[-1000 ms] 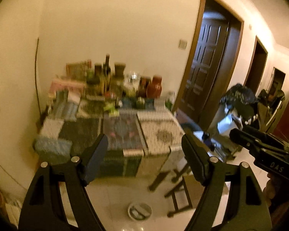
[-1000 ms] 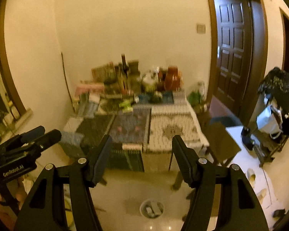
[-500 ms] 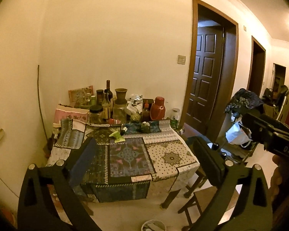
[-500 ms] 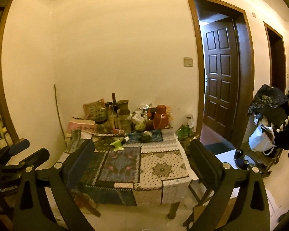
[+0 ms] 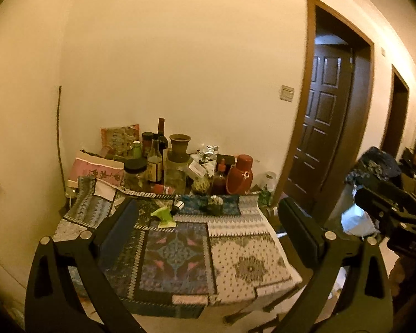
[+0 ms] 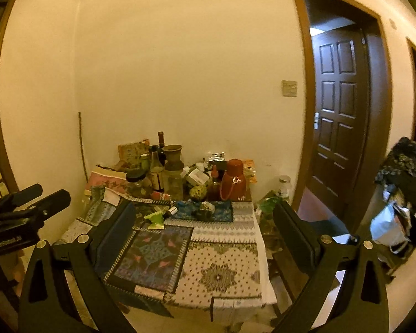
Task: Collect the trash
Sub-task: 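Raise both empty tools back up toward the table, then grasp the green plastic wrapper with the left tool while the right tool grasps the dark cylindrical bottle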
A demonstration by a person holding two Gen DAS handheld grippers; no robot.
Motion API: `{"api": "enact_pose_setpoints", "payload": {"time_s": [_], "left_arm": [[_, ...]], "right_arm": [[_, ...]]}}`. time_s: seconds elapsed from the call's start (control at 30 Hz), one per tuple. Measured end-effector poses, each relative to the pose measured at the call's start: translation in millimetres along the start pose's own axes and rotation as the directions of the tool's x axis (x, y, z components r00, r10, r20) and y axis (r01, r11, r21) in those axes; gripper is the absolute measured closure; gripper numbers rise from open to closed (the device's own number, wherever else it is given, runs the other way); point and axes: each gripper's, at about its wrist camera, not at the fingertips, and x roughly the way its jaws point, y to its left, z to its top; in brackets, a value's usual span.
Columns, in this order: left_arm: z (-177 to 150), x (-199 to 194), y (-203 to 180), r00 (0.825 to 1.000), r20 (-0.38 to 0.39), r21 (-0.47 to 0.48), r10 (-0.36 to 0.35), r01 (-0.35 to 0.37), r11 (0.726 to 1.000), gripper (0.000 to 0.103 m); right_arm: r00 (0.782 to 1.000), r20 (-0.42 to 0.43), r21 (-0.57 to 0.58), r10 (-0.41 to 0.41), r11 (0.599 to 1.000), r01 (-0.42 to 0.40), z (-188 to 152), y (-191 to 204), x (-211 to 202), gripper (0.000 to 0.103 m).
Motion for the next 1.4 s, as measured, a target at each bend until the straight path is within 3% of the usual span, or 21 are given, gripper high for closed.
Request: {"api": "enact_pose_setpoints", "payload": {"time_s": [0.2, 0.43, 0.6, 0.77, 1.03, 1.2, 1.4], "left_arm": [[10, 44, -7, 0.997, -0.021, -0.059, 0.068, -0.069, 0.996, 0.002], [13, 94, 13, 0.99, -0.094, -0.101, 0.105, -0.114, 0.988, 0.002], [13, 143, 40, 0.982, -0.154, -0.088, 0.109, -0.123, 0.988, 0.002], [11, 204, 73, 0.971, -0.229, -0.073, 0.062, -0.081, 0.994, 0.002], [-13, 309, 125, 0.923, -0.381, -0.063, 0.042, -0.072, 0.995, 0.002], [-51, 373, 148, 0.87, -0.492, -0.09, 0.03, -0.084, 0.992, 0.002], [-92, 426, 160, 0.816, -0.576, -0.12, 0.04, -0.132, 0.984, 0.005]], "right_arm": [[0.999, -0.033, -0.048, 0.033, 0.998, -0.034, 13, -23, 36, 0.004], [0.992, -0.109, -0.042, 0.064, 0.997, -0.068, 16, -28, 88, 0.004], [0.984, -0.169, -0.026, 0.052, 0.998, -0.057, 16, -21, 131, 0.004], [0.973, -0.228, 0.014, 0.021, 1.0, -0.018, 12, -7, 184, 0.004], [0.926, -0.376, 0.12, 0.032, 0.993, 0.015, -10, 6, 293, 0.004], [0.89, -0.454, 0.155, 0.039, 0.987, 0.036, -37, 8, 361, 0.004], [0.825, -0.561, 0.247, 0.067, 0.965, 0.089, -78, -5, 441, 0.005]]}}
